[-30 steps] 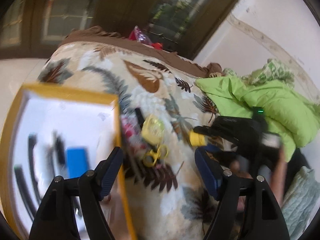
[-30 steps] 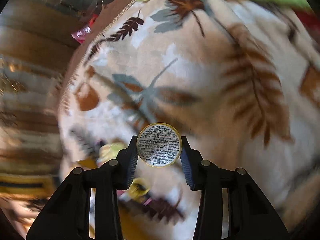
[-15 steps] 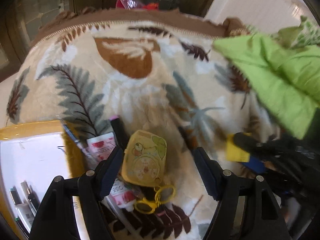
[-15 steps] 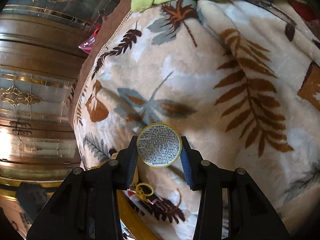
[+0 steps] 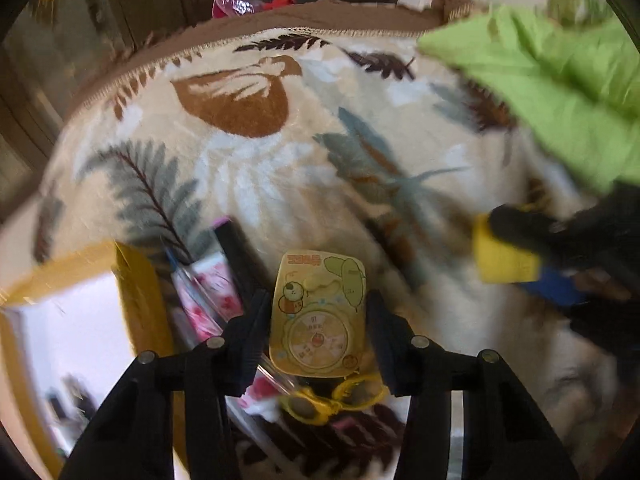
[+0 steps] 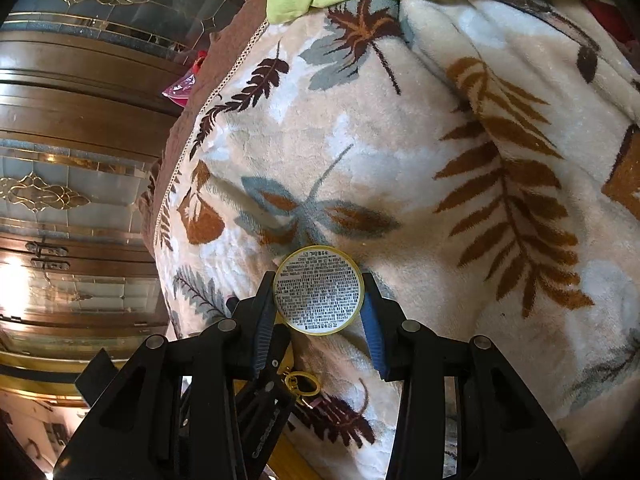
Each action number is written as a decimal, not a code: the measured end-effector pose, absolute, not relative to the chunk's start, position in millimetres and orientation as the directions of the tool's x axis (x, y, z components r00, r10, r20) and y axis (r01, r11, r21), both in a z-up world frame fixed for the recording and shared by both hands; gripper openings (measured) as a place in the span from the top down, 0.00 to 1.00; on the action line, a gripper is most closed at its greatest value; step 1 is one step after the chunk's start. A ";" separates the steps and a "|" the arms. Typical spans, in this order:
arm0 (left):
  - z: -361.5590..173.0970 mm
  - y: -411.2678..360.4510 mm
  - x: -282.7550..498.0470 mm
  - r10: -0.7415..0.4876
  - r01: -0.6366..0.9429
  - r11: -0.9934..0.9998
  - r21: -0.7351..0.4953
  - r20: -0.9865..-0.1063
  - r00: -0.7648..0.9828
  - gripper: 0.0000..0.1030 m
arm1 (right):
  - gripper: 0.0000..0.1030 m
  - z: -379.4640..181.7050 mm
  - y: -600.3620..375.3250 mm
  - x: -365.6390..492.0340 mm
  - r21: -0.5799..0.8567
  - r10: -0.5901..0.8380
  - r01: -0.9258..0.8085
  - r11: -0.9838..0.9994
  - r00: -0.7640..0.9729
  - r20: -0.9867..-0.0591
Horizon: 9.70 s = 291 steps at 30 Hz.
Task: Organize rigid objects
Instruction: 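Grasp the yellow round tin with the right tool while the left tool grasps the yellow case, then place the yellow case in the tray with the left tool while the right tool places the tin, then move the open right tool toward the pink tube and black marker, then grasp the black marker with the right tool while the left tool reaches toward the clear pen, then lower the marker into the tray with the right tool while the left tool carries a pen there, then release the marker and grasp the pink rose hand-cream tube with the right tool, then lift the pink tube with the right tool while the left tool grasps the clear pen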
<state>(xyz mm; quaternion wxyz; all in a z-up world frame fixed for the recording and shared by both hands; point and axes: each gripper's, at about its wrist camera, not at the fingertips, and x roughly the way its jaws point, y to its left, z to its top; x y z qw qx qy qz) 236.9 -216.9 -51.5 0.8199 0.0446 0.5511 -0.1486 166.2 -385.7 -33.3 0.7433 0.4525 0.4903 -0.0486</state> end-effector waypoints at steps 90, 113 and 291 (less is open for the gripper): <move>1.6 21.0 104.3 -0.336 -0.059 0.868 -0.492 -0.671 0.661 0.29 | 0.73 -37.9 -245.0 203.8 0.312 0.256 0.142 0.939 0.315 -0.914; 4.1 9.8 100.9 -0.361 -0.026 0.870 -0.492 -0.672 0.647 0.29 | 0.85 -40.5 -242.1 197.5 0.158 0.103 0.217 0.963 0.243 -0.965; -66.0 -181.2 203.2 -0.016 0.141 0.990 -0.008 -0.999 0.051 0.60 | 0.74 -3.1 -326.0 178.7 0.509 0.355 0.319 0.800 0.431 -0.829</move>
